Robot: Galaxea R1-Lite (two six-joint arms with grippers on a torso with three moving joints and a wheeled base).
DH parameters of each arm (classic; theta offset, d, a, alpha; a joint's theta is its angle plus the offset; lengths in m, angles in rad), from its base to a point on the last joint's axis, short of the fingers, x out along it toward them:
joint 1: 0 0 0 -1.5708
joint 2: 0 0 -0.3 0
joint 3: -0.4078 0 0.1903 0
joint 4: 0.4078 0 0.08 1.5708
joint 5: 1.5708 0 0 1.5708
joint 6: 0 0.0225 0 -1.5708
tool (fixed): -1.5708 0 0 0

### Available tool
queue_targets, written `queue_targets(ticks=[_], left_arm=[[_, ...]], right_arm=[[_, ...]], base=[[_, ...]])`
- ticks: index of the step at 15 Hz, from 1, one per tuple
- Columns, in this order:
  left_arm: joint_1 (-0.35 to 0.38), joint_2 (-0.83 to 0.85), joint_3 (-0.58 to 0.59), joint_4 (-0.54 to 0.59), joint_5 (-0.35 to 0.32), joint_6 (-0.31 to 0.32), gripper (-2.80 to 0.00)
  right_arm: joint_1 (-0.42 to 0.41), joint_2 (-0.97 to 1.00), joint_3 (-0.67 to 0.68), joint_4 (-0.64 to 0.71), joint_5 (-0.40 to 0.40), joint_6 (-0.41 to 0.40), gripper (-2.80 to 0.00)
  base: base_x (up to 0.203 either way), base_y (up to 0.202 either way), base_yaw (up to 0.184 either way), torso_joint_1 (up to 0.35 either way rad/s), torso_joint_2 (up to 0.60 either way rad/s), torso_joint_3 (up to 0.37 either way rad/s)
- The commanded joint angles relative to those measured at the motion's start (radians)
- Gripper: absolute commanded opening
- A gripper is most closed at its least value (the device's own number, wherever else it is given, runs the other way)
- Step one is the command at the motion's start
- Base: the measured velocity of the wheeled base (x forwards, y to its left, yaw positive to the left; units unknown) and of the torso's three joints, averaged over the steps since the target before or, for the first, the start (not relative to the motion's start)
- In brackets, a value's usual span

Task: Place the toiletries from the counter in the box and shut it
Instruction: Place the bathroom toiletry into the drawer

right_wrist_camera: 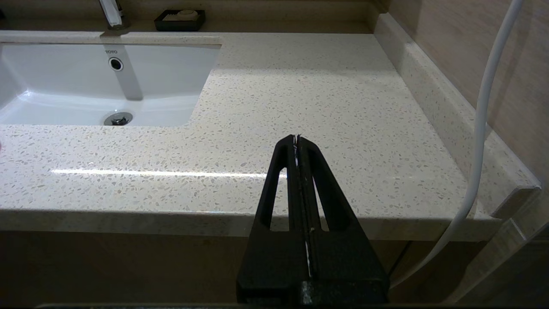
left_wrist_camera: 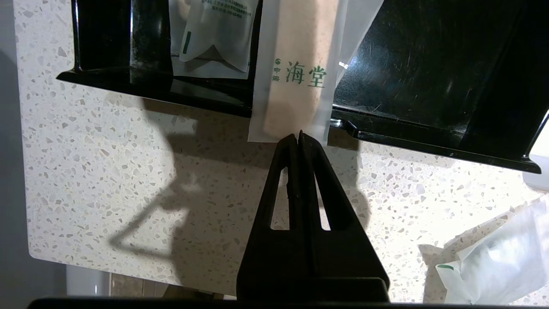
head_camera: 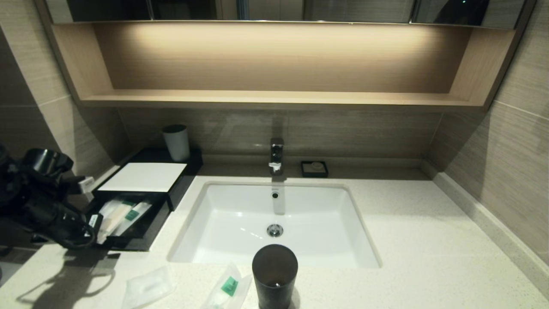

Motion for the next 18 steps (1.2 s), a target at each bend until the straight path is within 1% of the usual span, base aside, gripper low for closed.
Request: queue_targets(ticks=[1,4,7,13,18], left_arm=[[0.0,0.016,-0.005,0.002,0.0,0.001,-2.8],[0.0,0.032,-0.017,0.0,0.001,-0.001,-2.8],[0.0,0.047,-0.031,0.002,0.022,-0.014,-2.8],[-0.002,0.053,-0.07,0.002,0.021,-0.025,-2.8],[-0.018,0.062,-0.086,0.002,0.021,-0.036,-2.8]], right_arm=[[0.0,-0.002,0.002,0.0,0.0,0.0,-2.8],[0.0,-0.002,0.002,0.0,0.0,0.0,-2.8],[0.0,-0.002,0.002,0.0,0.0,0.0,-2.8],[0.0,-0.002,0.002,0.0,0.0,0.0,-2.8],[0.0,-0.002,0.002,0.0,0.0,0.0,-2.8]], base=[[0.0,0.0,0.0,0.0,0.0,0.0],[0.0,0.0,0.0,0.0,0.0,0.0],[0.0,0.0,0.0,0.0,0.0,0.0],[0.0,0.0,0.0,0.0,0.0,0.0],[0.0,0.0,0.0,0.0,0.0,0.0]])
